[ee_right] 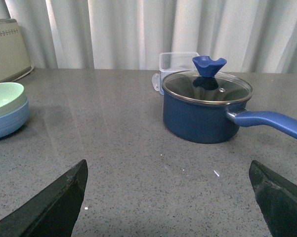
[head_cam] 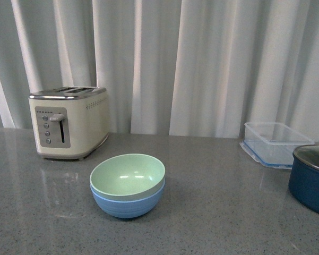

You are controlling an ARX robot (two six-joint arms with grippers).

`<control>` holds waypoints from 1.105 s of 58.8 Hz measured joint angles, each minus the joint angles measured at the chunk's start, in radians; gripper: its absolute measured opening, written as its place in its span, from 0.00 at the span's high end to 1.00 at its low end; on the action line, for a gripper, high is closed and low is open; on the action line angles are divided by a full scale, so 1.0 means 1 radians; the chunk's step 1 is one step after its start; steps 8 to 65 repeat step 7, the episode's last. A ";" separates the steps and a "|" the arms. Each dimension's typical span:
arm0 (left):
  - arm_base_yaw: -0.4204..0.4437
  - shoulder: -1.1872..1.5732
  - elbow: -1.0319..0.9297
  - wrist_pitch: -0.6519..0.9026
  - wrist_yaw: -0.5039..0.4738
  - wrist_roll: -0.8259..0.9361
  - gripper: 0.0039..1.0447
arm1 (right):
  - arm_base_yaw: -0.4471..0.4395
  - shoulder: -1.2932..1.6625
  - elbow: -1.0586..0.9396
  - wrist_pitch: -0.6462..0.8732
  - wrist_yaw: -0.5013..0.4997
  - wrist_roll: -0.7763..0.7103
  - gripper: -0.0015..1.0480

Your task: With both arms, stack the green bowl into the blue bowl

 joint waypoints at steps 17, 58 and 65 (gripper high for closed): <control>0.000 0.000 0.000 0.000 0.000 0.000 0.06 | 0.000 0.000 0.000 0.000 0.000 0.000 0.10; 0.000 0.000 0.000 0.000 0.000 0.000 0.06 | 0.000 0.000 0.000 0.000 0.000 0.000 0.10; 0.000 0.000 0.000 0.000 0.000 0.000 0.06 | 0.000 0.000 0.000 0.000 0.000 0.000 0.10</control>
